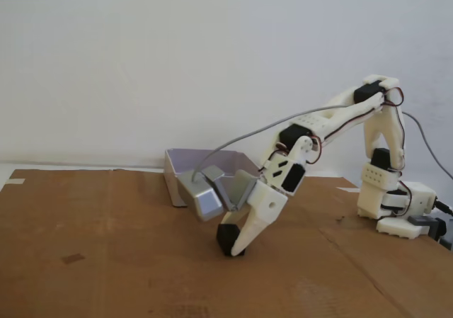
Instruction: Grasp a block and put it in the box.
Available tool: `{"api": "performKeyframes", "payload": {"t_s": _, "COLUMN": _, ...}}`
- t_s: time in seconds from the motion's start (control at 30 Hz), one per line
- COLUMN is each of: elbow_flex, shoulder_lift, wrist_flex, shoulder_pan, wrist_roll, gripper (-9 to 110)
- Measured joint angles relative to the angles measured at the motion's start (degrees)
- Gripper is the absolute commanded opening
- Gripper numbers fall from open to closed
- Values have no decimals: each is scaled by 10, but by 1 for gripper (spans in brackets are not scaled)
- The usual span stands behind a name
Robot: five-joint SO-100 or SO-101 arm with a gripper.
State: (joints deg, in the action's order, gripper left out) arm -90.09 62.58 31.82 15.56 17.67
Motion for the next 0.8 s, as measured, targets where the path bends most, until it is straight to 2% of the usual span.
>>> {"api": "performKeyframes", "payload": {"t_s": 0.8, "elbow_flex": 179, "shoulder_lift": -1, "wrist_flex": 1, "shoulder_pan": 2, "wrist_roll": 0, "gripper": 0}}
